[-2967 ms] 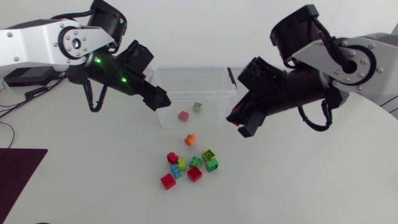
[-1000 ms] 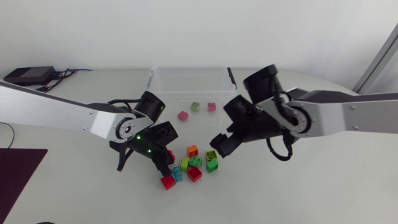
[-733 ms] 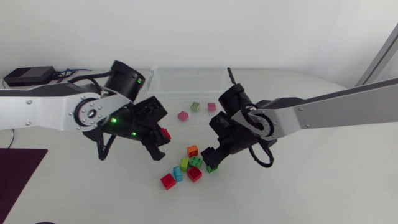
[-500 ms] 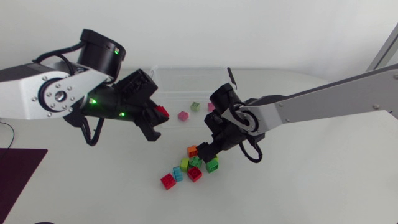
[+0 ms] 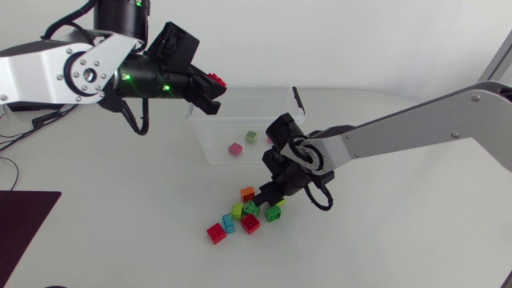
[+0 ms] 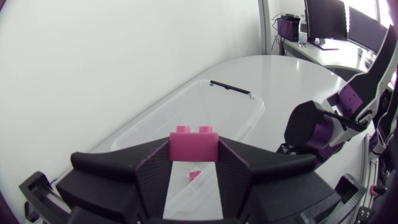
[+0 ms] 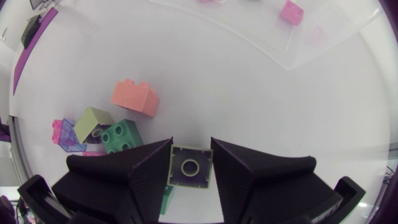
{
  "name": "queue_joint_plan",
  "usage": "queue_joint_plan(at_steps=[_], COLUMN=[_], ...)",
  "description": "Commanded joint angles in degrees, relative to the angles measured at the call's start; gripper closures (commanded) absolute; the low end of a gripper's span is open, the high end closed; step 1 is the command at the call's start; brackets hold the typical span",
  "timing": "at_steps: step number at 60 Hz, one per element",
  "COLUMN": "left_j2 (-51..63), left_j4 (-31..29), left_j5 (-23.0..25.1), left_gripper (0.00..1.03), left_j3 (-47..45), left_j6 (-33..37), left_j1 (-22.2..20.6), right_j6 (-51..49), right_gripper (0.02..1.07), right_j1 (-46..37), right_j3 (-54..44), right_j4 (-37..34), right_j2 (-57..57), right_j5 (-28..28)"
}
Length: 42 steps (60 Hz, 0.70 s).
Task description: Pick up the duplo bricks and place them in the container
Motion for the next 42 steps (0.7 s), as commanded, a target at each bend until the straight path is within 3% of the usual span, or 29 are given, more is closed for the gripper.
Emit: queue_joint_plan(at_steps=[1,14,17,18,19,21,23,34,42], left_j2=[4.38,13.79,16.25,17.04,18.10,19.06,19.77,13.35,4.82], left_j4=[1.23,4.22,4.92,4.92,4.74,4.74,4.13,1.58,-5.98], left_j5=[0.16,-2.48,-3.71,-3.80,-3.97,-4.59,-4.85,-4.76,-2.92], left_gripper=[0.94,0.91,0.74,0.64,0.45,0.19,0.04,0.04,0.04], left_j3=[3.92,9.98,11.83,12.44,13.15,13.67,14.20,9.10,3.39], left_j6=[-2.19,-4.21,-4.73,-4.73,-4.73,-4.73,-4.73,-4.38,-0.08], left_j1=[0.40,0.66,1.01,1.10,1.28,1.54,1.98,4.00,4.00], right_j6=[1.20,0.58,0.41,0.32,0.14,0.06,-0.12,-0.30,-0.21], right_gripper=[0.84,0.86,0.86,0.86,0.86,0.86,0.86,0.86,0.86], right_j1=[-0.33,-1.04,-1.74,-1.92,-2.09,-2.88,-3.41,-5.70,-6.31], right_j3=[-1.33,-2.56,-2.03,-1.86,-1.24,-0.19,1.22,8.43,14.14], right_j4=[-1.62,-5.57,-6.98,-7.33,-8.12,-9.44,-10.50,-12.52,-11.99], right_j2=[-1.50,-9.94,-12.57,-13.28,-14.51,-16.09,-17.58,-20.75,-20.57], right_j5=[0.41,0.50,0.50,0.50,0.50,0.50,0.50,0.41,0.41])
